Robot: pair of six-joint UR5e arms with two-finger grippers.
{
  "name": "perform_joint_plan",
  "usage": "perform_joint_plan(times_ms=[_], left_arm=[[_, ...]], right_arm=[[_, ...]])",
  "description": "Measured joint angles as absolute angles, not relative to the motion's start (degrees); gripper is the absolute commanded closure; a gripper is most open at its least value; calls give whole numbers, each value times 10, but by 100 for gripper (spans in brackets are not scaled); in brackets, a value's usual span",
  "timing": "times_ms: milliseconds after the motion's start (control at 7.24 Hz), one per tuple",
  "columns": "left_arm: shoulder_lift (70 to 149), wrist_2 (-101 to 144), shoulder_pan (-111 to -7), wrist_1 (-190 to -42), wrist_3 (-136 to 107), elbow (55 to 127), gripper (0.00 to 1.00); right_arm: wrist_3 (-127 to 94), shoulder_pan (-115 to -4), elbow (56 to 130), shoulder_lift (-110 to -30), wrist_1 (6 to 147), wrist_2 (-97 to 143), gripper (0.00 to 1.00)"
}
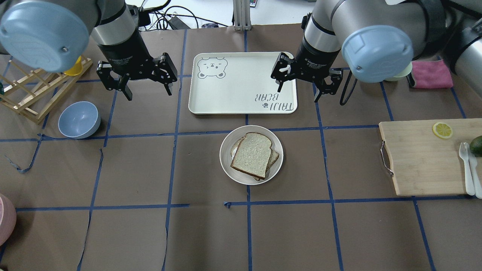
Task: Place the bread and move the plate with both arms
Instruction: 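Raise the right gripper away from the plate, then reach the left gripper to the plate rim and grasp it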
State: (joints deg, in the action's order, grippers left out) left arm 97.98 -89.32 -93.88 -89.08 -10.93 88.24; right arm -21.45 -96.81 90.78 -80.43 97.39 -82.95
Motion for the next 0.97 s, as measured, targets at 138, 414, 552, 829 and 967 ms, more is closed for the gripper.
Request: perform_joint_plan(times_ms=[138, 414, 552, 829, 967], left_arm=[[986, -891, -953, -837, -129, 921, 0], [998, -889, -988, -719, -168, 1008, 2], [1005, -889, -1004, -681, -179, 1042, 2], [1024, -877, -1022, -618, -195, 1086, 3], [1035, -860, -1025, -592, -200, 1102, 4]], right_arm=[[-176, -966, 906, -809, 961, -864, 0], [-127, -965, 894, -817, 979, -865, 0], [-118, -965, 892, -821, 986, -859, 0], [-113, -964, 892, -833, 986, -865, 0], [-114, -963, 892, -846, 978, -885, 0]])
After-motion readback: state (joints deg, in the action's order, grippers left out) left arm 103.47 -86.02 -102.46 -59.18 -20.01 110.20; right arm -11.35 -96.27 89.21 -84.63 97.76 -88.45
